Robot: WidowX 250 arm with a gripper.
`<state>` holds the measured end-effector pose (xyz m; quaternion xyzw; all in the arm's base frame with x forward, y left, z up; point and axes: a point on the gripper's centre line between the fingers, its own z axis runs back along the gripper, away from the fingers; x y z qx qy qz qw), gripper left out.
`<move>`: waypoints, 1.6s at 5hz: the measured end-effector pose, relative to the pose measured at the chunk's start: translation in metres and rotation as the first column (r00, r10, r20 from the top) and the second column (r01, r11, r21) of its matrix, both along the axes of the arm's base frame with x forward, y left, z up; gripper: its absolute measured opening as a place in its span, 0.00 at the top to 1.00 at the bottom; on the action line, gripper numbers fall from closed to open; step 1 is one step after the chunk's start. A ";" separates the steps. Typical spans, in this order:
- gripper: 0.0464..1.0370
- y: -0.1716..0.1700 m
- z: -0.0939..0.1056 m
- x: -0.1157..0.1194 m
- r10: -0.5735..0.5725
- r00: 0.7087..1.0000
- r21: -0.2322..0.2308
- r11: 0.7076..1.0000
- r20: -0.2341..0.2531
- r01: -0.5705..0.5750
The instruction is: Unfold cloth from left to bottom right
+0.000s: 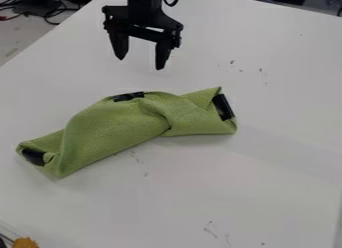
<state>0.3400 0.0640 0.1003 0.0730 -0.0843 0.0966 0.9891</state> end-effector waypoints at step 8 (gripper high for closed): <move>0.05 0.052 -0.090 0.007 0.056 0.997 -0.027 0.998 -0.062 -0.058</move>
